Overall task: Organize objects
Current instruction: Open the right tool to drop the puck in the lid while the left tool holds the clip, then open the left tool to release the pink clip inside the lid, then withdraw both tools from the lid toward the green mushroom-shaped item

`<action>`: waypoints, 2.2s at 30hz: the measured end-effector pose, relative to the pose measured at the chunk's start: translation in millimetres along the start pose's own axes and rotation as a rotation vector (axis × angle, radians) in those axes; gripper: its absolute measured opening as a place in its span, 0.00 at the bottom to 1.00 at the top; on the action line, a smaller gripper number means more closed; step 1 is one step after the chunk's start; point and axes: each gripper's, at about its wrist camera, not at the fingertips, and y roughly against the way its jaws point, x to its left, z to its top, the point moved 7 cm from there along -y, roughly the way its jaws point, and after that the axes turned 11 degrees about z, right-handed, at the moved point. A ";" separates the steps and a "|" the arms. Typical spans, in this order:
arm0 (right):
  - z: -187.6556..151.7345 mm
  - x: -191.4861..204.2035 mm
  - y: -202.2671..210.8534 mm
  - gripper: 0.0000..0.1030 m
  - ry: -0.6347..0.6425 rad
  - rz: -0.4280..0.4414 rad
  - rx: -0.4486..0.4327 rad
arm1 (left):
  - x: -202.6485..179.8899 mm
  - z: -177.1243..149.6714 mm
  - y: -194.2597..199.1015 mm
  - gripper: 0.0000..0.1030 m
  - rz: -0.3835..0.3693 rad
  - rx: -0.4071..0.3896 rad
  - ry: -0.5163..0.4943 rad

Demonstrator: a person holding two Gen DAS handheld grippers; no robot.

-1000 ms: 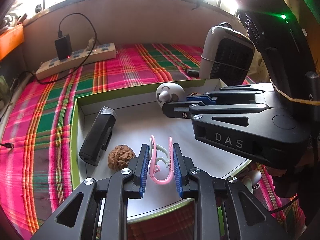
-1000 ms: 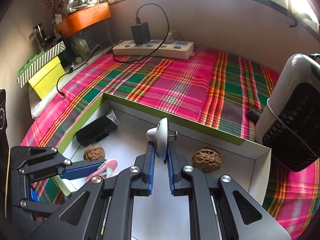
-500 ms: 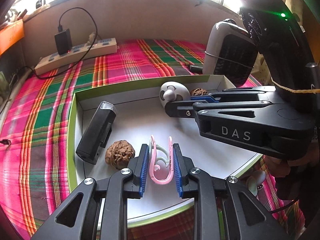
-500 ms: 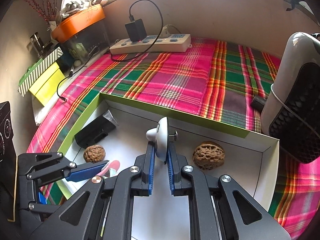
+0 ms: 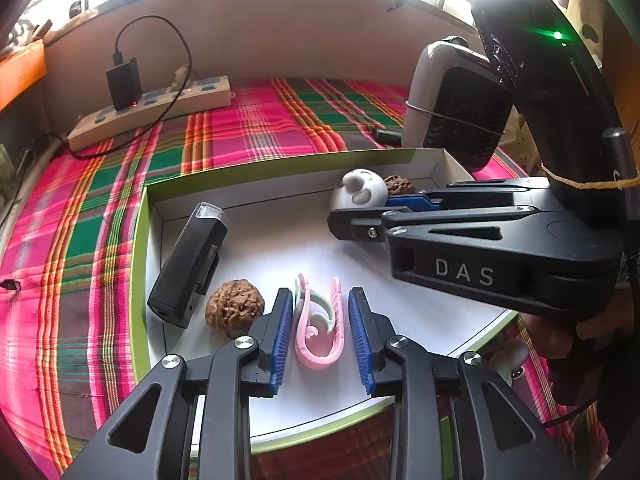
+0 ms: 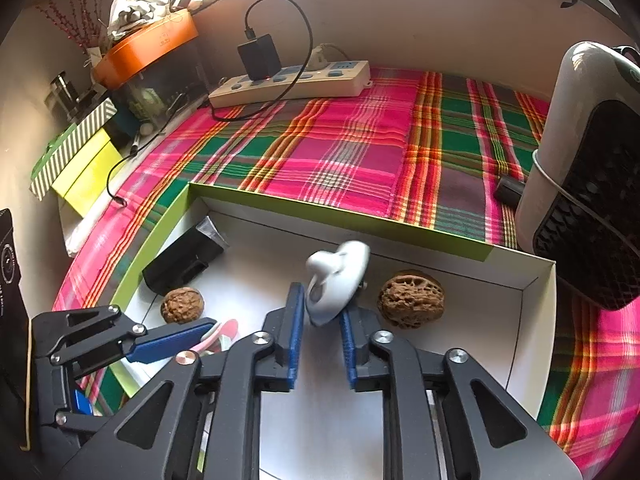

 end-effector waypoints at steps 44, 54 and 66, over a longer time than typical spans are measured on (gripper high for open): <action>-26.1 17.1 42.4 0.29 -0.035 -0.071 -0.030 | 1.1 -11.6 47.7 0.27 0.046 -0.078 0.001; -41.7 28.1 68.7 0.29 -0.019 -0.136 -0.116 | 3.4 -20.0 69.2 0.28 0.067 -0.119 0.007; -67.0 39.1 94.3 0.38 -0.030 -0.181 -0.192 | 4.4 -37.7 90.1 0.30 0.102 -0.154 0.005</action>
